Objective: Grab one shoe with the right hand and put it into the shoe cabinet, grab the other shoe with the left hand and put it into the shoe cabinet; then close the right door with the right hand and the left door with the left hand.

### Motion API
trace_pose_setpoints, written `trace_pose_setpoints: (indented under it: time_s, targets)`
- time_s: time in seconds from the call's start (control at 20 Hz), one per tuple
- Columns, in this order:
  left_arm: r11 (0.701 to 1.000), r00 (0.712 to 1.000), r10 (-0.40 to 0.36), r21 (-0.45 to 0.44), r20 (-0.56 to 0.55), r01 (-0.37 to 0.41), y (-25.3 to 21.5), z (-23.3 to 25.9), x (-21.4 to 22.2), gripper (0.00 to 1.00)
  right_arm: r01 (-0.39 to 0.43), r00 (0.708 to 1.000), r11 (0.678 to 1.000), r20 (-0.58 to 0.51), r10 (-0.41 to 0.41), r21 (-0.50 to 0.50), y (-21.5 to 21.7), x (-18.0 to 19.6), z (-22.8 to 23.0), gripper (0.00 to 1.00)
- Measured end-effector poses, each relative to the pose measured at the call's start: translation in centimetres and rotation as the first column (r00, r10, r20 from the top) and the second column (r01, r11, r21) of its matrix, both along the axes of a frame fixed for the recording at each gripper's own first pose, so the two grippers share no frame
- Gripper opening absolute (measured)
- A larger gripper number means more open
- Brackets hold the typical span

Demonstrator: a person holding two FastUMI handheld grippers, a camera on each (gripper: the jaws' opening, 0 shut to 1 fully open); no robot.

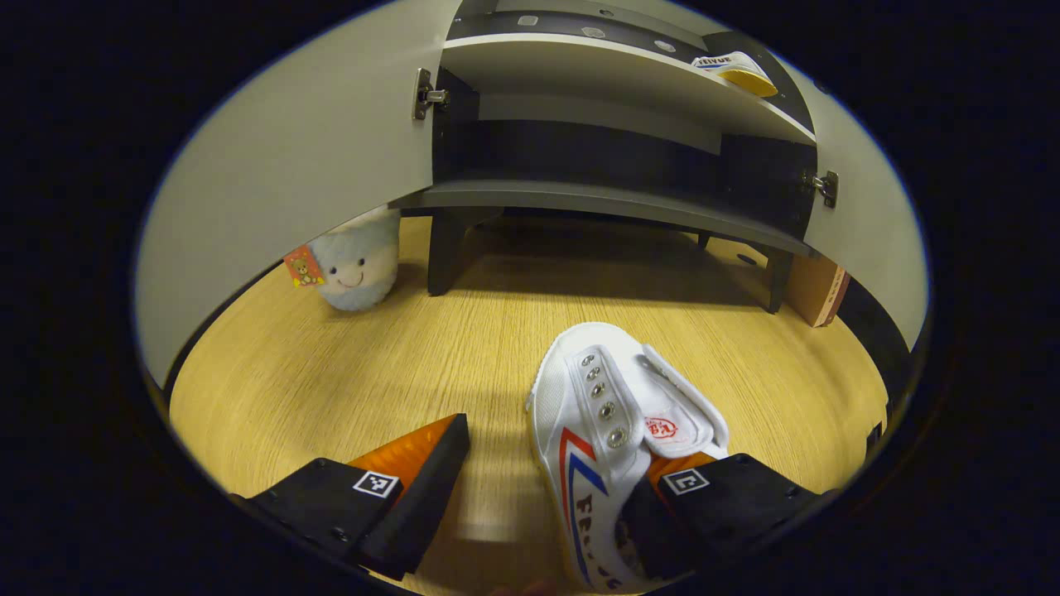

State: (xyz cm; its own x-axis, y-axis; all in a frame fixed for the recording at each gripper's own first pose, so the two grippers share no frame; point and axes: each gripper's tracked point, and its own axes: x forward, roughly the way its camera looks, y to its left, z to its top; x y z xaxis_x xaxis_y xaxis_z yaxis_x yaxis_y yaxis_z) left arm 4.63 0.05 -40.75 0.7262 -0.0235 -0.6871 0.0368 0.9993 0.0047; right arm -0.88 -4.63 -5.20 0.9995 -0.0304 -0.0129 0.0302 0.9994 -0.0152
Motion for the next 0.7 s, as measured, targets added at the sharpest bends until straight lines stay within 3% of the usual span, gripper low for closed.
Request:
trace_pose_setpoints:
  time_s: [0.1, 0.15, 0.2, 0.25, 0.3, 0.35, 0.45, 0.5, 0.7]
  targets:
    - [0.999, 0.999, -0.035, -0.036, 0.007, 0.035, -1.2, -0.2, 0.5, 0.97, 0.000, 1.000, 1.000, -0.015, 0.000, 0.004, -0.2, 0.1, -0.3, 0.94]
    - [0.998, 0.999, -0.041, -0.051, 0.012, 0.042, -1.7, -0.1, 0.5, 0.82, 0.001, 1.000, 1.000, -0.019, -0.001, 0.008, -0.3, 0.2, -0.4, 0.94]
    - [0.999, 0.999, -0.034, -0.040, 0.026, 0.035, -1.6, 0.3, 0.7, 0.75, 0.002, 1.000, 1.000, -0.022, -0.002, 0.009, -0.3, 0.2, -0.4, 0.93]
    - [1.000, 0.999, -0.013, -0.021, 0.040, 0.014, -1.2, 0.4, 0.8, 0.55, 0.003, 1.000, 1.000, -0.022, -0.003, 0.009, -0.4, 0.2, -0.5, 0.93]
    - [1.000, 0.999, 0.008, -0.023, 0.040, -0.007, -0.9, 0.4, 0.8, 0.45, 0.003, 1.000, 1.000, -0.024, -0.003, 0.008, -0.4, 0.3, -0.6, 0.93]
    - [0.999, 0.999, 0.035, -0.019, 0.041, -0.034, -0.3, 0.5, 0.8, 0.23, 0.002, 1.000, 1.000, -0.023, -0.001, 0.008, -0.3, 0.3, -0.6, 0.93]
    - [0.989, 0.994, 0.105, -0.108, 0.027, -0.101, -0.6, 2.5, 0.5, 0.10, -0.006, 1.000, 1.000, -0.023, 0.006, 0.007, -0.1, 0.3, -0.7, 0.94]
    - [0.982, 0.990, 0.126, -0.152, 0.058, -0.116, -1.1, 5.0, 0.8, 0.10, -0.007, 1.000, 1.000, -0.020, 0.007, 0.004, -0.1, 0.4, -0.6, 0.93]
    - [0.992, 0.957, 0.092, -0.112, 0.277, -0.062, -1.9, 19.4, 3.3, 0.10, -0.016, 1.000, 1.000, -0.001, 0.016, 0.011, 0.4, 0.8, 0.0, 0.93]
